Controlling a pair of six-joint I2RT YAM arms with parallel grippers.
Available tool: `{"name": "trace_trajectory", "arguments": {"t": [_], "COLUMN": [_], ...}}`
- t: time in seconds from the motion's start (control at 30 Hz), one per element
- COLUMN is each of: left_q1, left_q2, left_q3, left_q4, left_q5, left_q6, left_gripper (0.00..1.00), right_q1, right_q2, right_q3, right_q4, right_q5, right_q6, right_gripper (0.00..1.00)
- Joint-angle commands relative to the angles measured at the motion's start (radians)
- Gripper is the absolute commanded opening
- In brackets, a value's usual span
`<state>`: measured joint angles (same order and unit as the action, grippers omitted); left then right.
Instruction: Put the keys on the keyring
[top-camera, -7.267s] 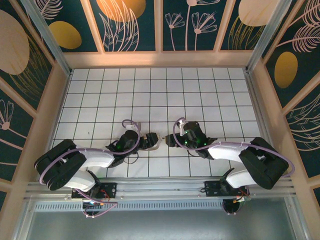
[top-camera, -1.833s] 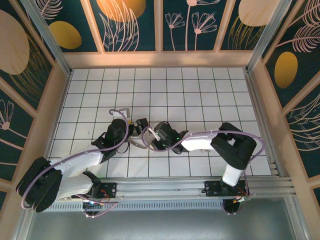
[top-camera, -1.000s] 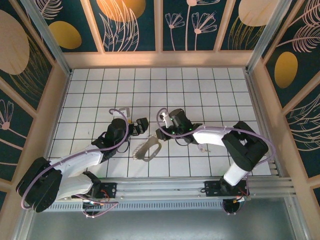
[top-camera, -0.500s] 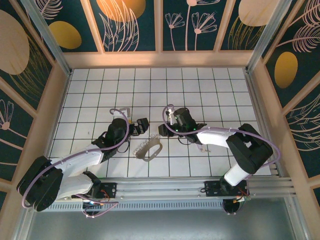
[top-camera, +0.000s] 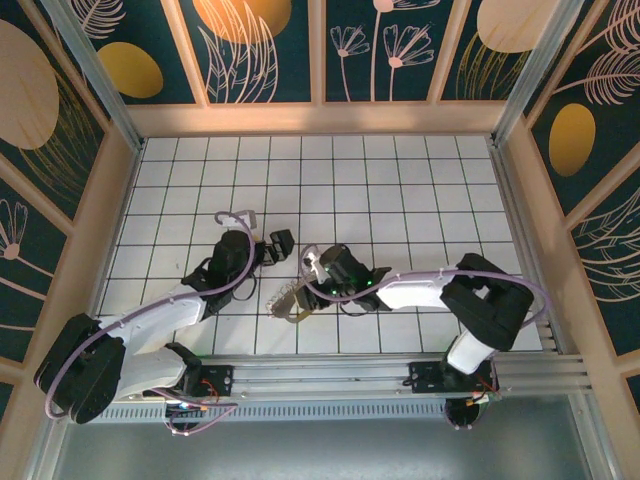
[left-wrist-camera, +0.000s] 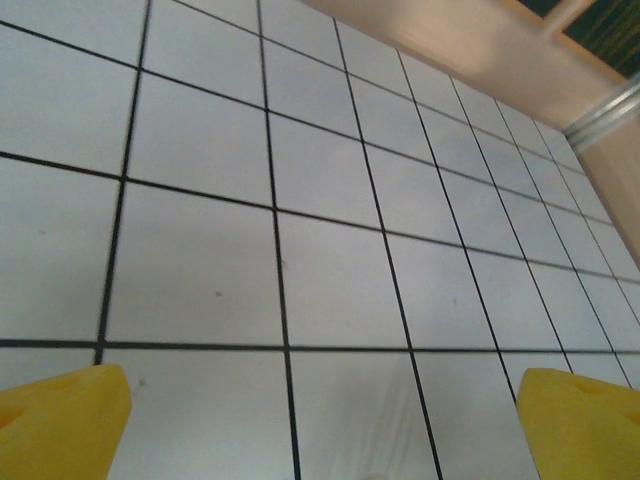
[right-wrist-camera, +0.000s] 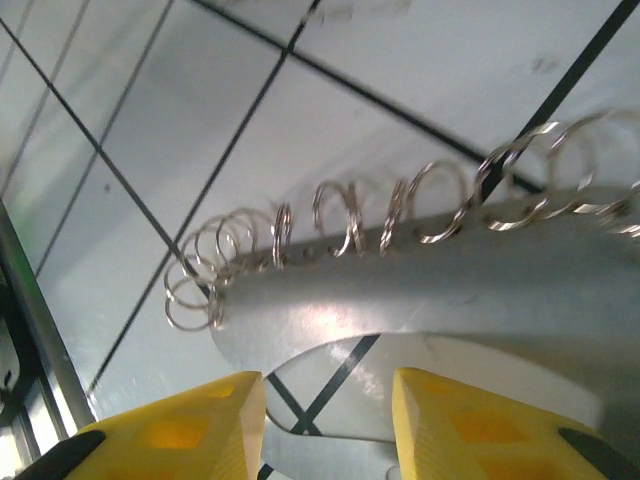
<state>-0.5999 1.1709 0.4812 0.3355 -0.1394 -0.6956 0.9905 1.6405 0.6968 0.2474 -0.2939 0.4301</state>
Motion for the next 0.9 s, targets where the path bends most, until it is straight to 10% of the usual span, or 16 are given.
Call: {"name": "trace_trajectory", "arguments": {"t": [0.0, 0.87], "left_q1": [0.050, 0.080], "left_q2": [-0.032, -0.019], "left_q3": [0.028, 0.030], "left_q4": [-0.020, -0.005], "left_q5": [0.011, 0.100], "left_q6": [-0.018, -0.021], "left_gripper": [0.99, 0.99], "right_q1": [0.030, -0.240], "right_q2": [0.060, 0.182], "right_q3": [0.034, 0.196], "right_q4": [0.033, 0.150], "right_q5": [-0.017, 0.007], "right_q6": [0.038, 0.072], "right_gripper": [0.39, 0.36]}}
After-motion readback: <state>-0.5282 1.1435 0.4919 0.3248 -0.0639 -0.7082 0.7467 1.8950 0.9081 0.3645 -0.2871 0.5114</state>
